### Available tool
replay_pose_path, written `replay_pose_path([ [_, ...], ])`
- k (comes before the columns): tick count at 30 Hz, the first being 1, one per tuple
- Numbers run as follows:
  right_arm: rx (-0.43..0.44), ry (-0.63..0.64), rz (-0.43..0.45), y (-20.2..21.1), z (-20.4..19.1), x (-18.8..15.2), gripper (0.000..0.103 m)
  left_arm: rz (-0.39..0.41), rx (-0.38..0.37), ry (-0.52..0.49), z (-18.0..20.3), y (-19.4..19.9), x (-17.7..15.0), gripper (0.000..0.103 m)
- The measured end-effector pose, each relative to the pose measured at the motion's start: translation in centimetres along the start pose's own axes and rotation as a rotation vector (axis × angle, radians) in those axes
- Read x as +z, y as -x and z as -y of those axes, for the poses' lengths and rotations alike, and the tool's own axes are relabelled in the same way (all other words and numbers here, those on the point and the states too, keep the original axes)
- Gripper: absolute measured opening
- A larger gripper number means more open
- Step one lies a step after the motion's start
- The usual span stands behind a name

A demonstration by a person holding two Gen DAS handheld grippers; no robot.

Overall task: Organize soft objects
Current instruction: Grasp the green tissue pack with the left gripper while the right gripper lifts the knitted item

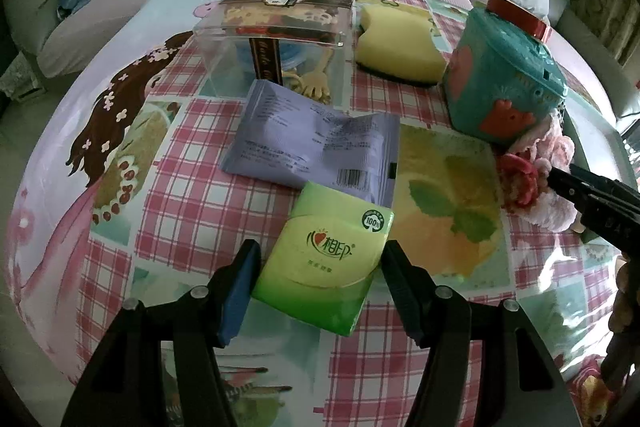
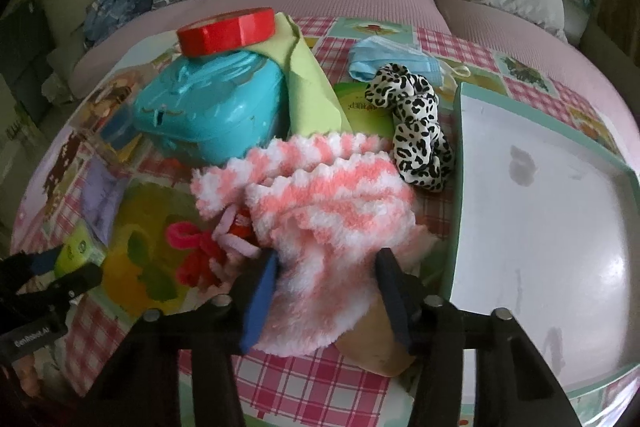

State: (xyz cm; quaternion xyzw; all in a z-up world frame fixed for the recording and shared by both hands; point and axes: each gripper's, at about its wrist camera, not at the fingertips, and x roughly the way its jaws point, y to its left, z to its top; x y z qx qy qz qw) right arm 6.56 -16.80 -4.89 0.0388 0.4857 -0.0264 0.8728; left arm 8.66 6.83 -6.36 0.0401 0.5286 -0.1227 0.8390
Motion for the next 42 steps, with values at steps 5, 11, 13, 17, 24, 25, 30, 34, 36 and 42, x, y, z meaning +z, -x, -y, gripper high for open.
replay_pose_path([
  [5,0.0,0.019,0.004,0.1,-0.3,-0.2,0.033,0.0,-0.001,0.0,0.1,0.0,0.0,0.064],
  [11,0.013,0.007,0.01,0.4,-0.2,-0.3,0.021,0.0,0.0,0.0,0.0,0.0,0.0,0.062],
  [13,0.016,-0.001,0.01,0.5,-0.1,-0.3,0.019,-0.001,-0.007,0.004,0.0,0.1,0.0,0.06],
  [17,0.016,-0.008,0.019,1.0,0.0,-0.3,0.018,-0.002,-0.012,0.01,-0.3,0.3,-0.1,0.059],
  [24,0.022,-0.026,0.047,2.4,-0.1,0.0,0.018,0.003,0.008,0.017,-0.7,1.2,-0.3,0.057],
  [25,0.023,-0.031,0.054,2.7,-0.1,0.1,0.017,0.002,0.01,0.02,-0.7,1.3,-0.3,0.057],
  [30,0.025,-0.043,0.076,4.1,-0.1,0.5,0.017,0.0,0.016,0.032,-0.9,2.3,-0.2,0.056],
  [34,0.029,-0.05,0.114,6.0,-0.1,1.0,0.017,0.011,-0.002,0.048,-1.2,4.0,0.2,0.055],
  [36,0.036,-0.059,0.128,6.9,-0.1,1.5,0.017,0.012,-0.005,0.054,-1.1,4.7,0.5,0.054],
  [42,0.056,-0.086,0.187,9.7,0.0,2.4,0.017,0.008,-0.011,0.06,-0.5,5.8,1.5,0.054],
])
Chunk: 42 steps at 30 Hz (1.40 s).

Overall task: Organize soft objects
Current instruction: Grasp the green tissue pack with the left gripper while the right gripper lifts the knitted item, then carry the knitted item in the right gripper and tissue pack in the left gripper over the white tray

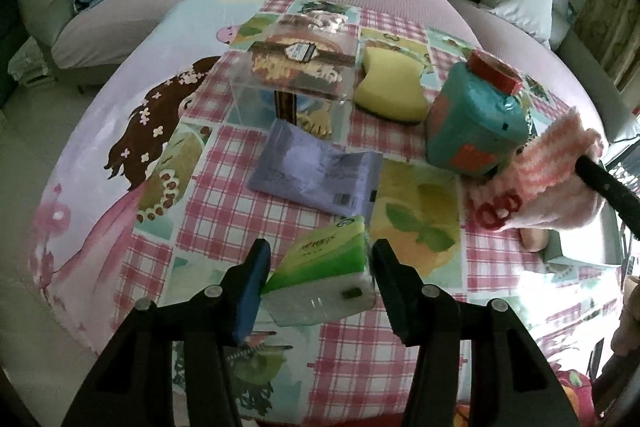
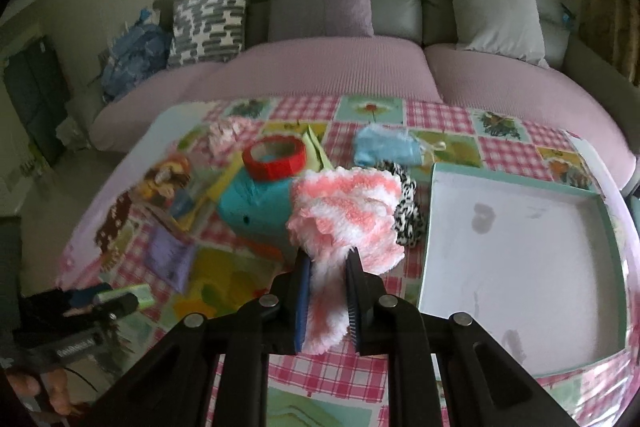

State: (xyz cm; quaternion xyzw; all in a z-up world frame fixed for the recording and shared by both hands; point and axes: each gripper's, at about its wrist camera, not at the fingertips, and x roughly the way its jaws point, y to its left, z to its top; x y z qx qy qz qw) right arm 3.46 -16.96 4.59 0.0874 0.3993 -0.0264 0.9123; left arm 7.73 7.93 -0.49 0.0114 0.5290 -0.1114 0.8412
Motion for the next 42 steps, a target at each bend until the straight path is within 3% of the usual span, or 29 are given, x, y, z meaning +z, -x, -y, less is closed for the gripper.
replay_pose_path([
  [11,0.024,-0.078,0.082,2.5,1.4,1.9,0.017,-0.006,0.03,-0.012,1.2,1.5,1.9,0.054],
  [25,0.008,-0.156,0.23,6.6,5.3,5.8,0.017,0.121,-0.003,-0.01,4.3,5.6,7.6,0.054],
  [34,-0.048,-0.265,0.305,7.5,11.3,6.6,0.017,0.192,-0.07,-0.145,12.0,7.4,11.6,0.054],
  [42,-0.13,-0.407,0.317,7.6,18.8,4.8,0.017,0.178,-0.143,-0.258,20.5,5.3,12.5,0.054],
])
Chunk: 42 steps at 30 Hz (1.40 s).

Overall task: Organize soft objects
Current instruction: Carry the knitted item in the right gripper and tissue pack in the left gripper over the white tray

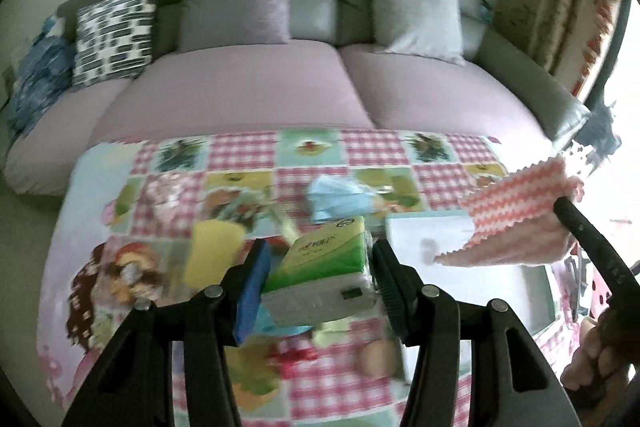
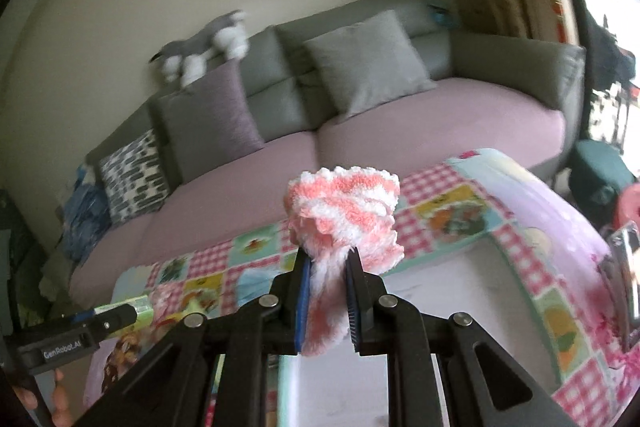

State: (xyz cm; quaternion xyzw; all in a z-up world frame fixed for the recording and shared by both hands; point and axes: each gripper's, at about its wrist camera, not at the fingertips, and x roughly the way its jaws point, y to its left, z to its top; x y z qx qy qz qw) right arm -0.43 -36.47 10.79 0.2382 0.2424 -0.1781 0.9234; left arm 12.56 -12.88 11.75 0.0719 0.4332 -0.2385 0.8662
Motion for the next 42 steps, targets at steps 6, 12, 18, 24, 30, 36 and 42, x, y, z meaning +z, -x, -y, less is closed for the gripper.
replay_pose_path([
  [6,-0.074,-0.072,0.01,-0.2,4.3,0.5,0.017,-0.012,-0.063,-0.081,5.9,-2.6,0.8,0.054],
  [12,-0.165,-0.06,-0.025,-1.8,6.3,0.3,0.017,-0.052,-0.107,-0.162,10.1,-6.2,0.5,0.054],
  [18,-0.201,-0.053,-0.212,-6.9,7.6,-2.3,0.017,-0.132,-0.094,-0.235,12.7,-12.1,-1.4,0.054],
  [24,-0.233,-0.06,-0.278,-7.9,8.4,-3.2,0.018,-0.176,-0.115,-0.246,13.6,-15.1,-3.1,0.054],
  [30,-0.254,-0.071,-0.348,-9.2,9.2,-4.2,0.018,-0.196,-0.105,-0.258,14.4,-16.8,-4.0,0.054],
  [36,-0.262,-0.079,-0.397,-10.5,9.5,-5.1,0.019,-0.203,-0.09,-0.264,14.5,-17.7,-4.6,0.054],
  [42,-0.278,-0.06,-0.415,-10.5,9.2,-5.0,0.021,-0.207,-0.09,-0.248,14.3,-17.3,-4.7,0.054],
])
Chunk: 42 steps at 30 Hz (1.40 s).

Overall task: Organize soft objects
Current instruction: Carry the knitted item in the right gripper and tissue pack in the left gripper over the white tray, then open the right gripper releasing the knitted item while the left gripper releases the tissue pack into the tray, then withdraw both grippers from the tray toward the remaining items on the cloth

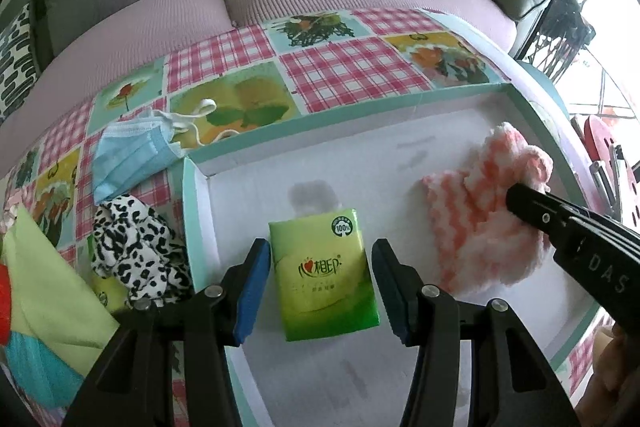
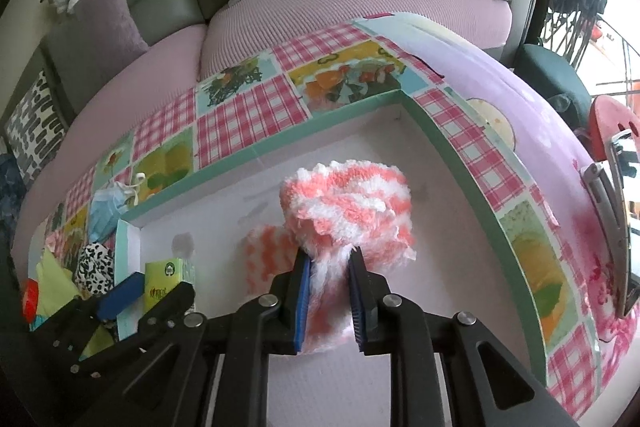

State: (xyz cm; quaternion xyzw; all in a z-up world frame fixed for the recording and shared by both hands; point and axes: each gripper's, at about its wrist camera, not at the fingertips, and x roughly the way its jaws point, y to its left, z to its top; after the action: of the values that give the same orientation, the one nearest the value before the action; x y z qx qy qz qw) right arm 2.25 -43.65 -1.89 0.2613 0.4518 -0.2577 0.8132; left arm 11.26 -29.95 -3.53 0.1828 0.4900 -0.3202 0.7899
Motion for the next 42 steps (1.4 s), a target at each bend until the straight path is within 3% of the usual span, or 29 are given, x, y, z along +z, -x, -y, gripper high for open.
replay_pose_path([
  [5,-0.023,0.026,0.005,0.8,-0.2,0.1,0.028,0.019,-0.005,0.026,-0.5,1.7,0.0,0.054],
  [8,-0.03,0.04,0.011,1.4,-0.4,-0.1,0.042,0.016,0.016,0.066,-1.4,2.3,-0.1,0.057],
  [12,-0.039,0.049,0.023,2.1,-0.5,-0.3,0.064,0.023,0.056,0.128,-2.9,3.2,-0.5,0.07],
  [18,-0.049,0.072,0.001,2.2,-0.8,-0.9,0.071,0.029,0.108,0.189,-4.4,4.0,-1.1,0.08],
  [24,-0.064,0.099,0.005,2.4,-1.1,-1.3,0.096,0.051,0.156,0.234,-5.5,4.7,-1.6,0.086],
  [27,-0.068,0.1,0.003,2.4,-1.1,-1.4,0.098,0.049,0.155,0.257,-6.1,4.8,-1.8,0.092],
  [35,-0.088,0.106,0.002,2.1,-0.9,-1.5,0.103,0.075,0.219,0.297,-6.9,5.1,-2.3,0.093],
  [42,-0.086,0.097,0.045,3.1,-1.1,-1.6,0.103,0.07,0.161,0.33,-7.4,5.5,-2.2,0.093],
])
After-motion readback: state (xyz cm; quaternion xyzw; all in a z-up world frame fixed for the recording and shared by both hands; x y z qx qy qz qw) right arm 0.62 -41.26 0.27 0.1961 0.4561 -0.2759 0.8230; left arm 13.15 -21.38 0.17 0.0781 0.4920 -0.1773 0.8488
